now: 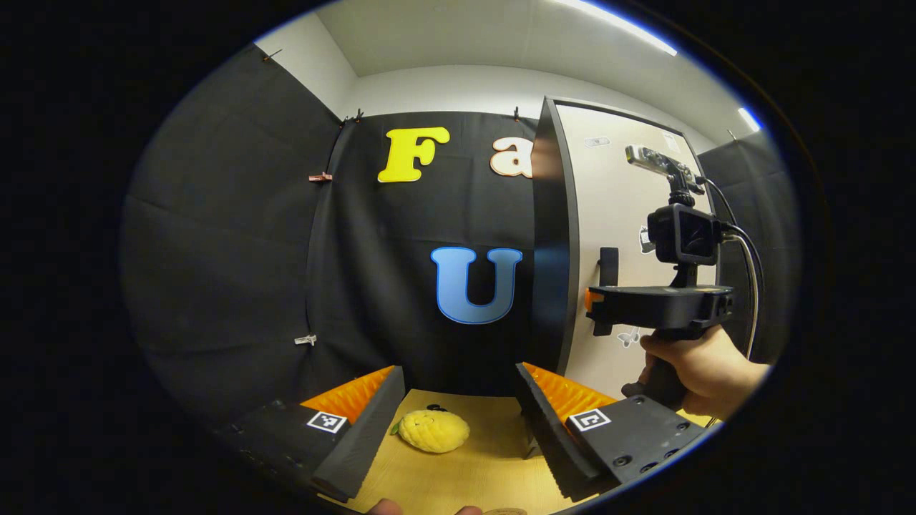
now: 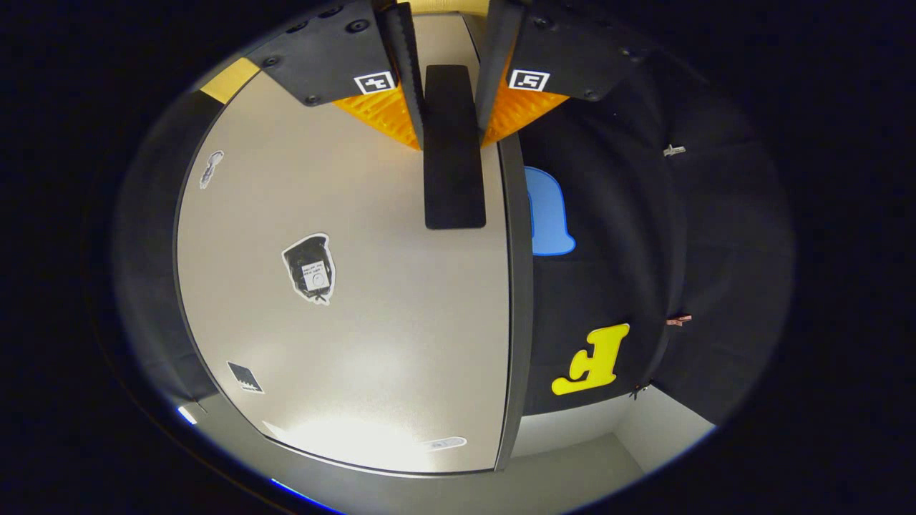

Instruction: Open the cabinet door with the right hand, grasp the bottle in the cabinet with the left hand and place it on the coaster, then close the cabinet door with the right hand.

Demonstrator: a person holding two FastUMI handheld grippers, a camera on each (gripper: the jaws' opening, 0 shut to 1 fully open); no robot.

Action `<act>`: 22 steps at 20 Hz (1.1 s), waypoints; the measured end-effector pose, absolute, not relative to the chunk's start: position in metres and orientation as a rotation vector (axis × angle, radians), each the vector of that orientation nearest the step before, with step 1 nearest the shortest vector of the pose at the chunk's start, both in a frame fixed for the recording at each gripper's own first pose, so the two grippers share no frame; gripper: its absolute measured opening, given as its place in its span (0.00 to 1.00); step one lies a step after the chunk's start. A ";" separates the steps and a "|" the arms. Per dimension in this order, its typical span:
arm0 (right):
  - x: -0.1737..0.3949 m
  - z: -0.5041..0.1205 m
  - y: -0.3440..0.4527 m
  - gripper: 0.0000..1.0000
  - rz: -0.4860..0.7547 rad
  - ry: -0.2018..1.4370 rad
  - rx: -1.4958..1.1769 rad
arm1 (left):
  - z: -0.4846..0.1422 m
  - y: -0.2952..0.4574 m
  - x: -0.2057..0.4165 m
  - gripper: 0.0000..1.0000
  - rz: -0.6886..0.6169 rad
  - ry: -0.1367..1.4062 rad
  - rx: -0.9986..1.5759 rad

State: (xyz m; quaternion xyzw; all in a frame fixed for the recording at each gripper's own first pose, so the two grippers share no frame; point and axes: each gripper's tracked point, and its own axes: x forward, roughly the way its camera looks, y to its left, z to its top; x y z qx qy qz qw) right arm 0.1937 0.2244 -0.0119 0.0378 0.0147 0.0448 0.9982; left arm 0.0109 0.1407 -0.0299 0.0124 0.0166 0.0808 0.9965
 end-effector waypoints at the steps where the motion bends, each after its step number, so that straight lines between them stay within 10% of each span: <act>1: 0.190 -0.011 0.224 0.33 0.099 0.034 0.081 | -0.030 0.139 0.010 0.97 0.161 0.034 0.023; 22: 0.059 -0.003 0.181 0.23 0.342 0.072 0.121 | -0.011 0.101 -0.032 0.96 0.169 -0.002 0.027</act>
